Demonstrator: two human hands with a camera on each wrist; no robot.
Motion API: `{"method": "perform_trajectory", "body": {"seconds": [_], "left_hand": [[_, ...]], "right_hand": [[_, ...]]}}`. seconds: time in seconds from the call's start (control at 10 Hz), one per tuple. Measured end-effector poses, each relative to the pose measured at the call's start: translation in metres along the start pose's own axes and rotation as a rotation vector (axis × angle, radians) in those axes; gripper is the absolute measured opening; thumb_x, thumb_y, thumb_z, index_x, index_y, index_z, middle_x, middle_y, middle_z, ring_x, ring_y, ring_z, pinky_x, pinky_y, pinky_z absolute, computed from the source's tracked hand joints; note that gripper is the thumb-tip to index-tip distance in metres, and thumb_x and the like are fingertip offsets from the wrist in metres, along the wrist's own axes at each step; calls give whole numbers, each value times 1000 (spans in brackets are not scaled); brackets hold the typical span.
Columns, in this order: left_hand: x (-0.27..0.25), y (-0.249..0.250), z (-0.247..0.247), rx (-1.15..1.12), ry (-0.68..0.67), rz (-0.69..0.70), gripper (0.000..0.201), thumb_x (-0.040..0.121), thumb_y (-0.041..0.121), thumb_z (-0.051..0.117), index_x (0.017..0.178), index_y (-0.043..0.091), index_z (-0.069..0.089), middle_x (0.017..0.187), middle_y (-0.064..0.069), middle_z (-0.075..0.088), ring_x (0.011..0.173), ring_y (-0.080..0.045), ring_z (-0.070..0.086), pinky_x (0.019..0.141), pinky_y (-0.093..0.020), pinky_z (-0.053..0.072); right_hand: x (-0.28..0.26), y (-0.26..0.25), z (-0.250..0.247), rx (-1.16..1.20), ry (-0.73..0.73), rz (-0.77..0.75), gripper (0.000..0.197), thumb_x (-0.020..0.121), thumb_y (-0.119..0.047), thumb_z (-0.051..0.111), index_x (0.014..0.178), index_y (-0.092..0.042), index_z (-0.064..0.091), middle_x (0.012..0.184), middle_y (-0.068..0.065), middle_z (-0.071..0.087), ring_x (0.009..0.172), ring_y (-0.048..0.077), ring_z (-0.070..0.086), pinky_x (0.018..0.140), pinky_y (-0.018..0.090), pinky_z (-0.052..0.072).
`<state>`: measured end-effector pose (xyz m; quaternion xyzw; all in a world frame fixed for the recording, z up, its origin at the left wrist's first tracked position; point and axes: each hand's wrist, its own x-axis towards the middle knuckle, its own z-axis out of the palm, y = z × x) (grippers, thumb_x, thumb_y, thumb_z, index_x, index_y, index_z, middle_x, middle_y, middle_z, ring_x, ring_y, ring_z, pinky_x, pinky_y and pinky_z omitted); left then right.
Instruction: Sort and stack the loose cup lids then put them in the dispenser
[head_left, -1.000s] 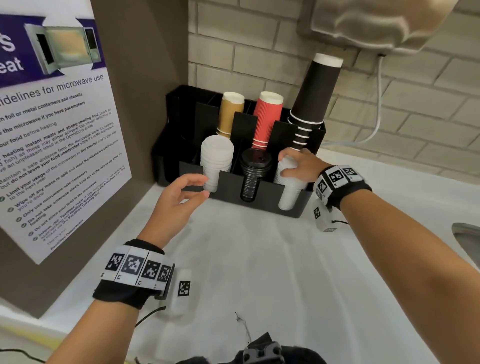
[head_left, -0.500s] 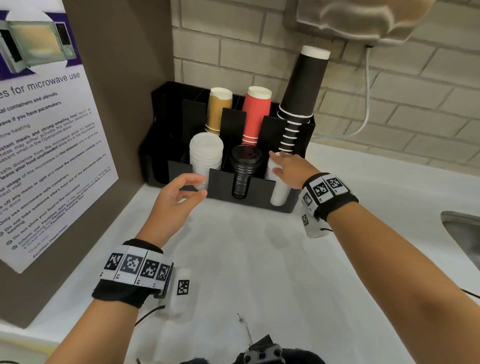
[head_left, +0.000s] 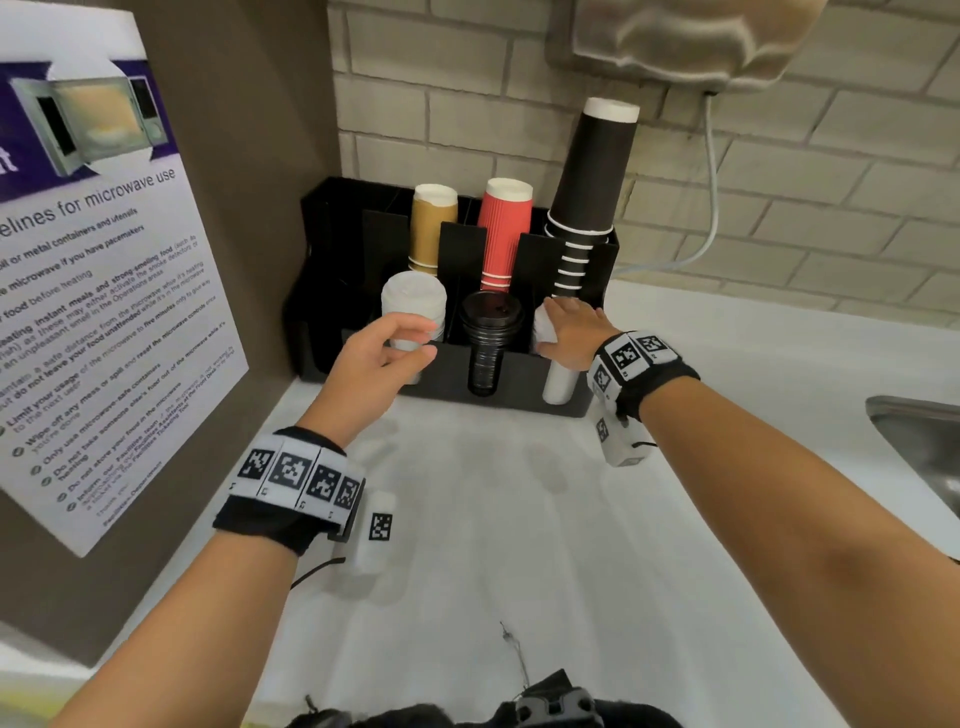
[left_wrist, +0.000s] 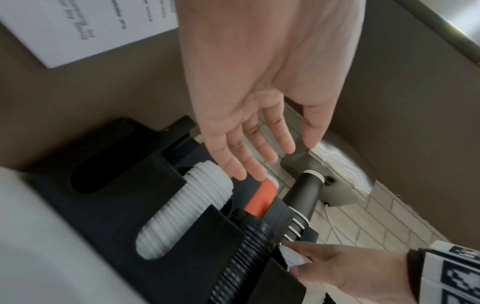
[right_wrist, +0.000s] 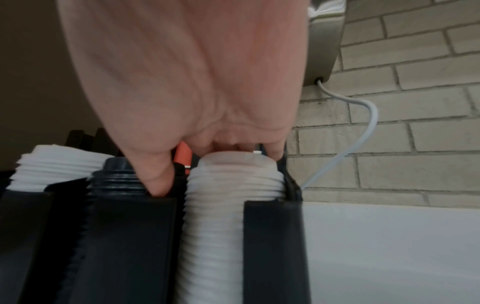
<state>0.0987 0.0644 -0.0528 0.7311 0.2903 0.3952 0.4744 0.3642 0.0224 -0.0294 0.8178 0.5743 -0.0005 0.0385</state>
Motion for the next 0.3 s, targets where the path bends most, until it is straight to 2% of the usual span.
{"method": "perform_trajectory", "body": {"seconds": [0.1,0.2,0.3], "left_hand": [[1,8,-3,18,-80,21,22,91,14,63,104,31,66,99,11,62,83,-8,59,82,-30,51],[-7,27,-4,49,-159,48,23,91,15,65,101,35,66,99,8,64,86,-17,63,84,-31,52],[-42,29,-9,-8,-275,47,20,90,14,66,103,30,68,89,-1,66,89,-22,66,86,-28,51]], "right_hand": [[-18,-4,-3,99,91,30,75,92,-39,54,151,-14,16,154,12,21,141,32,21,114,45,20],[-54,-9,-17,269,283,1,60,90,-31,58,144,-17,36,145,11,33,132,31,31,109,46,29],[-110,-15,-10,535,319,-141,33,90,-22,61,122,-17,59,118,5,56,105,21,53,91,38,45]]}}
